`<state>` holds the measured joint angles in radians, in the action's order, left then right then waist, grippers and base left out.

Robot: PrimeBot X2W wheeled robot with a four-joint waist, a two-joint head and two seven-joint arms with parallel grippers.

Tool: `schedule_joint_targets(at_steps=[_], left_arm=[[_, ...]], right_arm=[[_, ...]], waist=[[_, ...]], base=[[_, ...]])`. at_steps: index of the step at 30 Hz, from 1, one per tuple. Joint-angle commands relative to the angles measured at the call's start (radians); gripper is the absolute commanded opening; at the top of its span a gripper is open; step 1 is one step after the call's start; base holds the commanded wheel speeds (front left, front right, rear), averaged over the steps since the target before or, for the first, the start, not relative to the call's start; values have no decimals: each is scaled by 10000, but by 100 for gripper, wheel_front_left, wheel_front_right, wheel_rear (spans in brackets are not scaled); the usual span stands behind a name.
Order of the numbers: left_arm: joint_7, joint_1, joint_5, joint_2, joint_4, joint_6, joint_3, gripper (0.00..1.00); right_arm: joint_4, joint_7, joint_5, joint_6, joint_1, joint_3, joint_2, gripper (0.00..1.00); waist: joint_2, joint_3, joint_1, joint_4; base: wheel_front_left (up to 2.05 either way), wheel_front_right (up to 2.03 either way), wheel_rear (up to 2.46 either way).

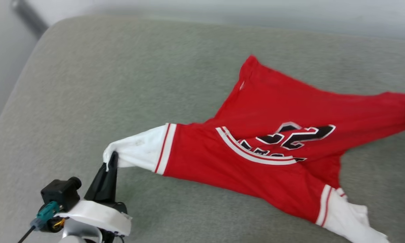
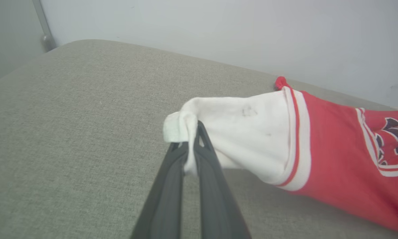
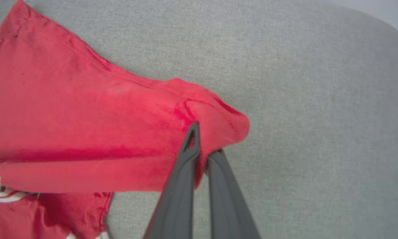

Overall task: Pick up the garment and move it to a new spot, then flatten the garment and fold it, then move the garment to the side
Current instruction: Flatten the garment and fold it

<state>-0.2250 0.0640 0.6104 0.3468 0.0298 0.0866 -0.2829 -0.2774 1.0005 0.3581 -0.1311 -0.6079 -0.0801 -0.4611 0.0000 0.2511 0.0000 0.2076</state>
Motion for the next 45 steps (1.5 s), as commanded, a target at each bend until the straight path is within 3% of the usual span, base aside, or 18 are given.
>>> schedule_joint_targets(at_steps=[1,9,15,20,21,22,25,31,34,37,40,45], left_arm=[[42,-157,57,111,-67,87,102,0],[266,-805,341,527,-196,408,596,0],[400,-1039,448,643,-161,452,635,0],[536,-1066,488,751,-212,418,595,0],[568,-1056,480,763,-225,418,577,0],[590,-1049,469,766,-253,425,558,0],[687,-1026,431,795,-326,464,496,0],[799,-830,332,807,-526,504,374,0],[822,-647,328,750,-654,483,291,0],[828,-492,327,706,-721,455,245,0],[816,-195,245,652,-795,380,134,0],[757,404,156,544,-828,191,-92,0]], right_arm=[[347,39,174,6,514,-81,-123,0],[3028,111,523,6,4204,-805,367,0],[3770,-225,360,6,7145,-1291,1827,0],[3381,-738,383,5,8542,-1205,3235,0],[3300,-958,550,5,8596,-1215,3442,45],[3309,-1284,543,3,8604,-1129,3497,100],[3445,-2695,645,5,8351,-1055,3594,100],[3513,-6367,782,5,7166,-1084,3177,100],[3157,-7609,959,5,6276,-922,2808,100],[2830,-7994,1062,3,5504,-643,2554,100],[2355,-7646,1304,3,4387,45,2007,100],[1832,-4971,1844,3,2619,1524,902,100]], waist=[[0,-655,0,-846],[0,-1118,0,-2045],[0,-1280,0,-2499],[0,-1208,0,-2667],[0,-1190,0,-2692],[0,-1182,0,-2717],[0,-1147,0,-2772],[0,-996,0,-2733],[0,-799,0,-2602],[0,-605,0,-2504],[0,-260,0,-2325],[0,370,0,-1880]], base=[[0,0,0],[0,0,0],[0,0,0],[0,0,0],[0,0,0],[0,0,0],[0,0,0],[0,0,0],[0,0,0],[0,0,0],[0,0,0],[0,0,0]])
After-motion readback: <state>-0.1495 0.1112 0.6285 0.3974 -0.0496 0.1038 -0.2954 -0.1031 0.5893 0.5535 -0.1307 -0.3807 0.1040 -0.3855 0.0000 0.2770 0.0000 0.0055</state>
